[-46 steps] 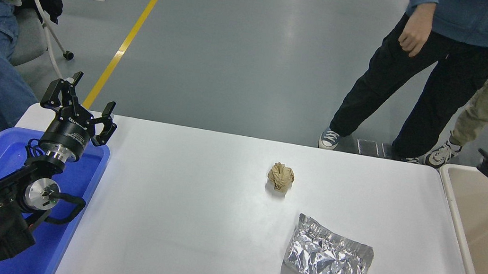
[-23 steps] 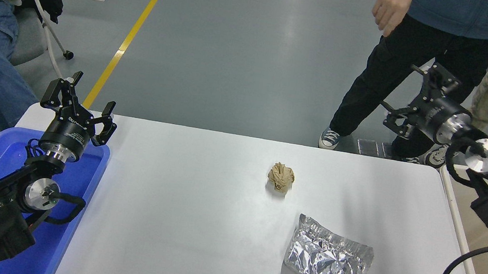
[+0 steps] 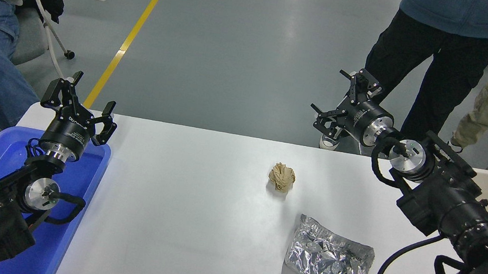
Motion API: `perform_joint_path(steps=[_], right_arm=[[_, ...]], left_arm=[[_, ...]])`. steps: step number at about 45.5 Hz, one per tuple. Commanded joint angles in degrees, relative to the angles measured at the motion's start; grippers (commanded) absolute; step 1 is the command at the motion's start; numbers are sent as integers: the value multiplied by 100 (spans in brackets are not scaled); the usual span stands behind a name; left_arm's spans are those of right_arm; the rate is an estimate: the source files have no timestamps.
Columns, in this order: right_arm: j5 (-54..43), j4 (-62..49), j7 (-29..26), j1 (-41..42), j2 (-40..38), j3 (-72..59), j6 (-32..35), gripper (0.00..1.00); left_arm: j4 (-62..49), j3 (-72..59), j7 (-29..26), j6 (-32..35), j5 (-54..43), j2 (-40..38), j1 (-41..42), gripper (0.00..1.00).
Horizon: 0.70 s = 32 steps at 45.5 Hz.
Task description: Dispose of the paper cup in the dustbin
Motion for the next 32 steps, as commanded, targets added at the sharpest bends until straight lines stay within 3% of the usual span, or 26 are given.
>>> perform_joint_path(steps=[1,32], right_arm=[[11,-25,103,-303,113,62,33,100],[11,-61,472,-787,113,62,50,100]], left_arm=[[0,5,0,-2,0,0,0,100],[0,5,0,-2,0,0,0,100]])
